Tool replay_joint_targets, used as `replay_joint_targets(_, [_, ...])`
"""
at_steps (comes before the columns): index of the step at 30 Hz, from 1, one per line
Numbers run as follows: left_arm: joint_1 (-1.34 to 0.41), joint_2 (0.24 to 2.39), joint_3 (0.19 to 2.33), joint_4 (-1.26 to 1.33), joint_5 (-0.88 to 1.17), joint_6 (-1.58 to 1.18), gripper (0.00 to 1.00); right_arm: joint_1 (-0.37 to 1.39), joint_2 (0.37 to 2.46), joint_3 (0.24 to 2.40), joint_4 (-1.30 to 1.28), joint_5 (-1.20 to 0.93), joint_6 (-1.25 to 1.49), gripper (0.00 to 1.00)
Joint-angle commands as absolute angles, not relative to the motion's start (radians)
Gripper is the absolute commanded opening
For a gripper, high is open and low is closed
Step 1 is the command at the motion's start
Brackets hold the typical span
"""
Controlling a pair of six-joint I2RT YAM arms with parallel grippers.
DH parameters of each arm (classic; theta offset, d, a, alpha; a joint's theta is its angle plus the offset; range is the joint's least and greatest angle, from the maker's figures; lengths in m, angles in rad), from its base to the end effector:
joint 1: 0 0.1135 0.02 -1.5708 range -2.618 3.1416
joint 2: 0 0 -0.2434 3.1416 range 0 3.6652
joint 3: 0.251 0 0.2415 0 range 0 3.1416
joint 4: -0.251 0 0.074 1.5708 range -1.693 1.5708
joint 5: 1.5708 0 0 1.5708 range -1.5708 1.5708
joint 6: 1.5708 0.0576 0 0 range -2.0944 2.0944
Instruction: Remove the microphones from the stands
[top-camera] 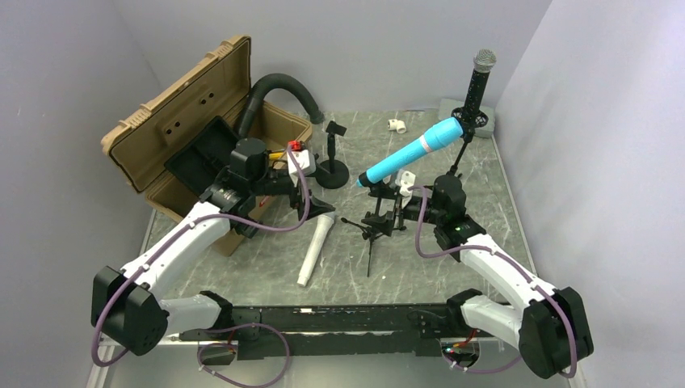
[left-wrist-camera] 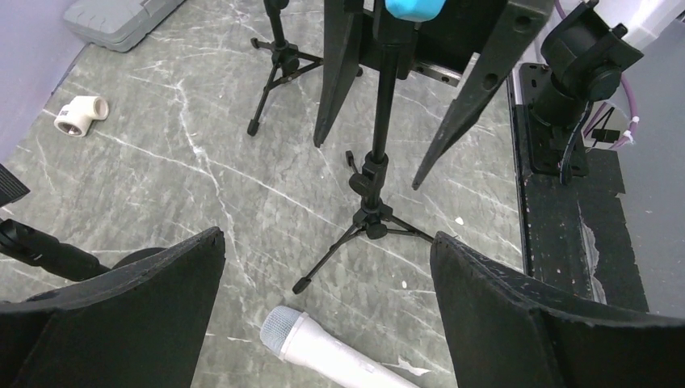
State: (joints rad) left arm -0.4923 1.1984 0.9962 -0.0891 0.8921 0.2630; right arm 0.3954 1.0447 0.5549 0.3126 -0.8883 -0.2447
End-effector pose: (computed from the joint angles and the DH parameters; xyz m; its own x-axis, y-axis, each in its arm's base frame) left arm 0.2239 -0.1710 0.3204 0.0036 0.1833 -0.9831 0.9868 0.1586 0.0332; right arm 0.2052 0.1341 0.2474 0.0718 -0.1356 -0.9882 -0.9590 0.2628 -0.1058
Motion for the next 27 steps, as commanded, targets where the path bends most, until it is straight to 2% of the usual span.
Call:
replay_joint_targets(1, [-0.509, 1.214, 0.981, 0.049, 0.896, 0.234, 0.99, 0.386, 1.002, 0.61, 0.204, -0.895, -0.33, 0.77])
replay_joint_targets(7, [-0.575, 1.245, 0.924, 0.214, 0.897, 0.189, 0.99, 0.291, 0.908, 0.599, 0.162, -0.952, -0.293, 0.81])
replay_joint_targets(16, [-0.678, 1.388, 0.921, 0.45, 0.9, 0.06, 0.99, 0.137, 0.829, 0.661, 0.04, -1.094, -0.225, 0.82])
replay_joint_targets(23, [-0.69, 1.49, 0.948, 0.626, 0.929, -0.065, 0.98, 0.078, 0.881, 0.725, 0.206, -1.194, 0.027, 0.81])
replay_joint_targets(27, [-0.702, 1.541, 0.96, 0.725, 0.916, -0.133, 0.93, 0.071, 0.904, 0.718, 0.381, -1.215, 0.2, 0.81])
